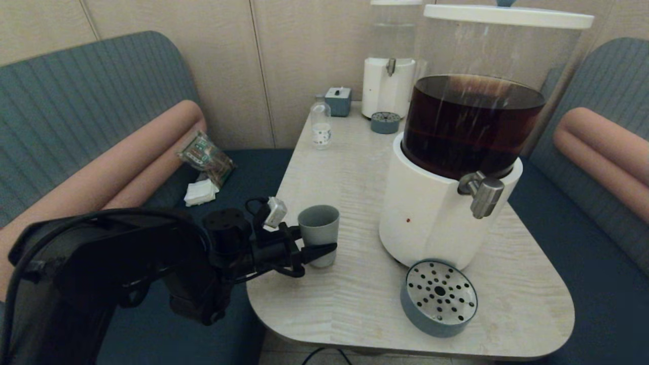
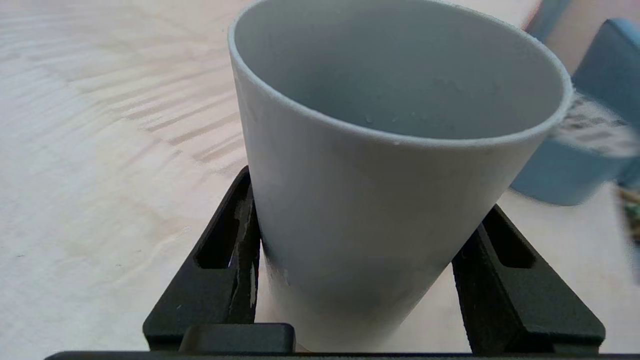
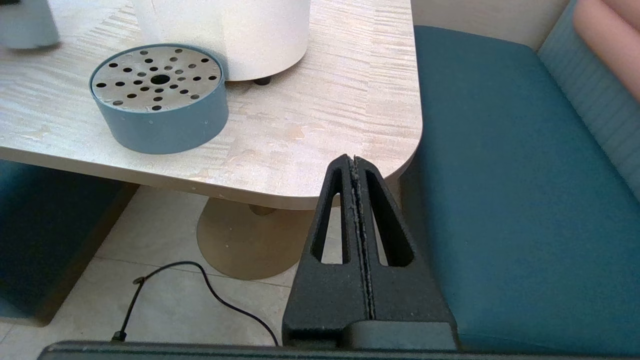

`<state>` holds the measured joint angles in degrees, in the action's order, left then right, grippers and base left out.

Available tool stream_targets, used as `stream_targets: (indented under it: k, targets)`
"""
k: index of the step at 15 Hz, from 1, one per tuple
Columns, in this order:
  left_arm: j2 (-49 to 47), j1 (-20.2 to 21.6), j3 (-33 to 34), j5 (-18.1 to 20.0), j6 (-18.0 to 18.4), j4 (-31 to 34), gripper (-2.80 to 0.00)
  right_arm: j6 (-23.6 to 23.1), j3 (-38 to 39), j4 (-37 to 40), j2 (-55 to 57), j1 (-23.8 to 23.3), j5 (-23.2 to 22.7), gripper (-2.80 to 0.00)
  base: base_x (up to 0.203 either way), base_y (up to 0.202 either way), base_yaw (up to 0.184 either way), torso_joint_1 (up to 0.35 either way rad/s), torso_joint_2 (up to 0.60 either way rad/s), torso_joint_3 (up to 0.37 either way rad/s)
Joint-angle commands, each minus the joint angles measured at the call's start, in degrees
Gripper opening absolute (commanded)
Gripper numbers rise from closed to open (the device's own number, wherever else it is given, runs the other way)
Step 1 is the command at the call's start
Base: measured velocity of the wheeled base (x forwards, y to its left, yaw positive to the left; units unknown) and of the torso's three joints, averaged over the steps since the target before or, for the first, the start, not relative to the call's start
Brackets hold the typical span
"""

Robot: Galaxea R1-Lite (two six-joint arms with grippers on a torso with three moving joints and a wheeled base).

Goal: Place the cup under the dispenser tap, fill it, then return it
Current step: Pick up the cup, then place it under the water dispenser

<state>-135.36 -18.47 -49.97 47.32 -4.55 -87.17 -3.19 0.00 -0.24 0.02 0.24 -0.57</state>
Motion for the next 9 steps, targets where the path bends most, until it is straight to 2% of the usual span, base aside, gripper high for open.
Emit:
stream_targets:
  k: [1, 4, 6, 9]
  targets:
    - [5.8, -1.5, 3.4, -0.8, -0.1, -0.5, -2.8, -0.1, 0.0, 0.0, 0.0, 0.0, 0.0, -2.8, 0.0, 0.0, 0.0, 0.0, 0.0, 0.0]
    - [12.4, -7.8, 6.6, -4.5, -0.8, -0.5, -2.8, -0.1, 0.1, 0.0, 0.0, 0.0, 0.0, -2.8, 0.0, 0.0, 0.0, 0.0, 0.0, 0.0]
    - [13.3, -12.8, 6.0, -9.2, -1.9, -0.5, -2.8, -0.1, 0.0, 0.0, 0.0, 0.0, 0.0, -2.8, 0.0, 0.0, 0.0, 0.0, 0.0, 0.0]
    - [13.1, -18.7, 4.0, -12.6, -3.2, -0.5, -2.8, -0.1, 0.0, 0.0, 0.0, 0.0, 0.0, -2.8, 0.0, 0.0, 0.0, 0.0, 0.0, 0.0]
